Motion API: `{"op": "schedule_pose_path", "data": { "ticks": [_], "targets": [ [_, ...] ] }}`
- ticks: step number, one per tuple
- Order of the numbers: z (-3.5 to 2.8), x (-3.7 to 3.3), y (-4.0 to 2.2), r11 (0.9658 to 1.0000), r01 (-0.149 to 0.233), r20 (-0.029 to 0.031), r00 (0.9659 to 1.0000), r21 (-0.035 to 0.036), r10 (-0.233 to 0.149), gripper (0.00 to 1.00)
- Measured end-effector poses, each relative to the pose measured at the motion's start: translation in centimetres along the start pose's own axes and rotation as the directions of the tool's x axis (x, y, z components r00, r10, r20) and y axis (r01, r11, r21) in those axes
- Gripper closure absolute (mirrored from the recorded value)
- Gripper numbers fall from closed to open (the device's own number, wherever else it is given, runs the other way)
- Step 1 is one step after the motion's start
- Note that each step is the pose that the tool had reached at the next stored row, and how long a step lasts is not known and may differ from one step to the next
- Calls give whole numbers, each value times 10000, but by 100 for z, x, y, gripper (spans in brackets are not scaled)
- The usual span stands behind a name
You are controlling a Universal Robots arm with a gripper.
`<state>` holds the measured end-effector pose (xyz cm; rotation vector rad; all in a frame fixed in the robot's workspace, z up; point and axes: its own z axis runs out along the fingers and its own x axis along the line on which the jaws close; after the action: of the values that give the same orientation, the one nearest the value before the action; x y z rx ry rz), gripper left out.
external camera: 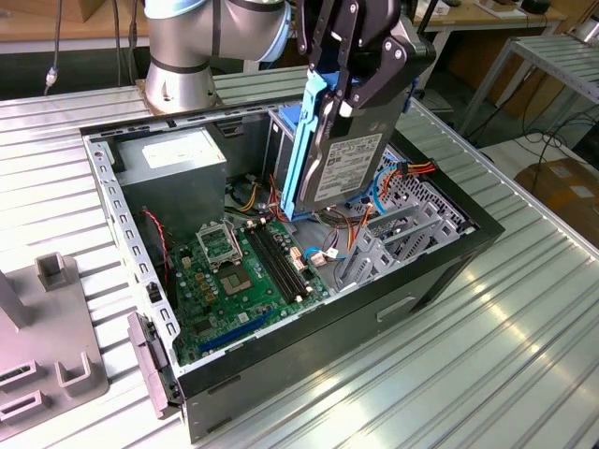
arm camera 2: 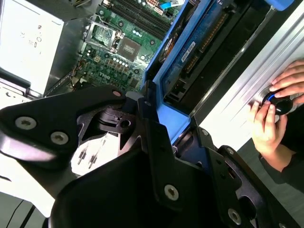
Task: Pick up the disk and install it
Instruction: 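Insert the disk into the insertion slot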
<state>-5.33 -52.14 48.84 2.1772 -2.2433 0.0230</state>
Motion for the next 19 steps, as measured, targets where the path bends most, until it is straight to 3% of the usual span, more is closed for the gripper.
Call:
{"op": "schedule_pose_path", "data": {
  "ticks": [7, 19],
  "targets": [
    [0, -3, -126, 10000, 0, 0, 10000, 0, 0, 63],
    [1, -11, -425, 10000, 1, 1, 10000, 0, -1, 63]
  ]
}}
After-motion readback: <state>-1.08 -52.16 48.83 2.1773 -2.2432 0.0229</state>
